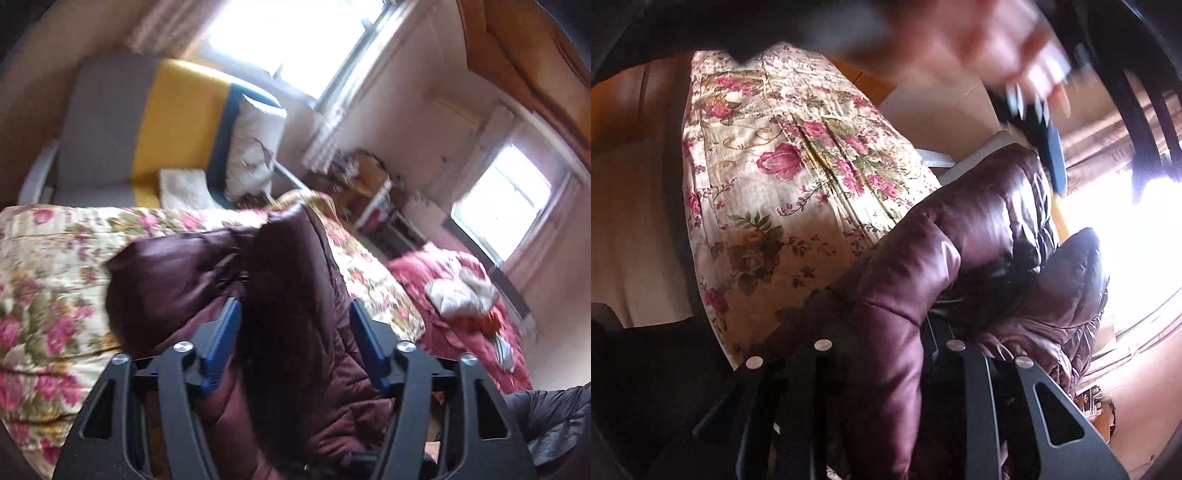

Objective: Fold large clothes

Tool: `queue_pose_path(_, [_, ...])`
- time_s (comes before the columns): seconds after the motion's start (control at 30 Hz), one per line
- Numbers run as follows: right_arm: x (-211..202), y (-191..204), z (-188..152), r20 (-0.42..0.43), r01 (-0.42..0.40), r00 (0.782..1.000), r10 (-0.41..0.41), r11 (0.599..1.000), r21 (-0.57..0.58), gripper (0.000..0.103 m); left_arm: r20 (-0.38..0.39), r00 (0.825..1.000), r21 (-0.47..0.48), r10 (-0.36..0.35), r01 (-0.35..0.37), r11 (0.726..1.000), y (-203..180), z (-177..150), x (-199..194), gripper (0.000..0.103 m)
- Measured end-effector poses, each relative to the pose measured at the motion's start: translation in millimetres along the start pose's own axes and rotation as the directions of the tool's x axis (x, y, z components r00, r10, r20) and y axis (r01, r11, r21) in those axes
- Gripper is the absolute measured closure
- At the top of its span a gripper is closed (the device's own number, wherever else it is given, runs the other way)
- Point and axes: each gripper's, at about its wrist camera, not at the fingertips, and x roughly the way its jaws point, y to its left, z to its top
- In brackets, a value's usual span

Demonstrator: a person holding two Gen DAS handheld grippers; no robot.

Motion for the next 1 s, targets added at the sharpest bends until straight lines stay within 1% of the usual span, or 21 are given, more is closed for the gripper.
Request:
queue_pose_path(0.07, [-3, 3, -1, 0.016, 0.015, 1.0, -0.014, 1.0, -0.011, 0.079, -0.089, 0.996, 0.016, -0.001, 0.002, 1.0, -4, 8, 32, 0.037])
queue_pose_path(0.1, [-5, 2, -2, 0.021, 0.015, 1.0, -0.015, 1.0, -0.003, 0.079, -0.122, 0.992, 0.018, 0.024, -0.022, 1.0, 0, 10, 50, 0.037])
queue_pose_path(0.13, [-5, 3, -1, 0.027, 0.024, 0.999, -0.024, 1.0, -0.007, 0.079, -0.173, 0.984, 0.029, 0.045, -0.041, 0.999, -1, 12, 69, 0.051])
queue_pose_path(0.17, [-7, 3, -2, 0.039, 0.04, 0.998, -0.04, 0.999, -0.019, 0.079, -0.18, 0.982, 0.041, 0.059, -0.052, 0.998, 2, 13, 80, 0.062])
queue_pose_path(0.2, [-9, 1, -3, 0.045, 0.051, 0.998, -0.05, 0.999, -0.017, 0.078, -0.175, 0.983, 0.049, 0.059, -0.052, 0.997, 2, 13, 84, 0.068])
queue_pose_path(0.27, [-13, -7, -4, 0.058, 0.039, 0.998, -0.04, 0.999, 0.012, 0.069, -0.153, 0.986, 0.065, 0.061, -0.052, 0.997, -5, 18, 82, 0.076])
queue_pose_path(0.33, [-27, -20, -8, 0.114, -0.047, 0.993, 0.04, 0.998, 0.052, 0.043, -0.134, 0.988, 0.081, 0.081, -0.071, 0.994, -11, 16, 72, 0.077])
queue_pose_path(0.37, [-35, -27, -11, 0.14, -0.09, 0.987, 0.08, 0.993, 0.072, 0.039, -0.126, 0.989, 0.074, 0.081, -0.072, 0.995, -12, 13, 67, 0.077])
queue_pose_path(0.43, [-59, -49, -19, 0.211, -0.243, 0.955, 0.21, 0.959, 0.145, 0.027, -0.107, 0.989, 0.088, 0.097, -0.088, 0.992, -15, 7, 55, 0.077])
queue_pose_path(0.47, [-70, -62, -25, 0.245, -0.308, 0.934, 0.261, 0.934, 0.179, 0.021, -0.097, 0.99, 0.09, 0.107, -0.098, 0.991, -17, 5, 50, 0.078])
queue_pose_path(0.5, [-82, -79, -32, 0.283, -0.382, 0.906, 0.315, 0.896, 0.225, 0.015, -0.087, 0.99, 0.082, 0.109, -0.102, 0.991, -17, 2, 44, 0.078])
queue_pose_path(0.53, [-91, -96, -40, 0.312, -0.458, 0.874, 0.374, 0.848, 0.268, 0.013, -0.072, 0.991, 0.062, 0.109, -0.105, 0.993, -12, -2, 38, 0.078])
queue_pose_path(0.57, [-95, -110, -46, 0.326, -0.508, 0.85, 0.414, 0.807, 0.3, 0.014, -0.061, 0.991, 0.047, 0.116, -0.113, 0.992, -8, -4, 33, 0.078])
queue_pose_path(0.6, [-99, -130, -56, 0.347, -0.545, 0.831, 0.434, 0.761, 0.353, 0.014, -0.05, 0.991, 0.04, 0.122, -0.12, 0.992, -7, -6, 29, 0.078])
queue_pose_path(0.63, [-100, -145, -65, 0.364, -0.553, 0.828, 0.427, 0.732, 0.399, 0.015, -0.032, 0.992, 0.03, 0.125, -0.124, 0.992, -4, -10, 24, 0.078])
queue_pose_path(0.67, [-98, -164, -77, 0.374, -0.531, 0.843, 0.387, 0.71, 0.462, 0.015, -0.023, 0.992, 0.02, 0.127, -0.126, 0.992, -3, -13, 21, 0.078])
queue_pose_path(0.7, [-94, -175, -84, 0.363, -0.494, 0.866, 0.345, 0.707, 0.507, 0.021, -0.009, 0.992, 0.008, 0.128, -0.128, 0.992, -1, -17, 18, 0.078])
queue_pose_path(0.73, [-86, -187, -92, 0.34, -0.444, 0.893, 0.295, 0.704, 0.555, 0.031, 0.004, 0.991, -0.002, 0.133, -0.133, 0.991, -1, -21, 14, 0.078])
queue_pose_path(0.8, [-63, -205, -103, 0.287, -0.365, 0.93, 0.23, 0.674, 0.642, 0.039, 0.021, 0.989, -0.014, 0.147, -0.147, 0.989, 0, -27, 11, 0.078])
queue_pose_path(0.9, [-29, -216, -105, 0.238, -0.304, 0.953, 0.19, 0.651, 0.696, 0.041, 0.044, 0.985, -0.046, 0.166, -0.164, 0.985, 5, -37, 5, 0.078])
queue_pose_path(1.0, [-3, -206, -93, 0.219, -0.305, 0.952, 0.212, 0.654, 0.693, 0.043, 0.059, 0.979, -0.078, 0.197, -0.193, 0.978, 11, -45, -3, 0.078])
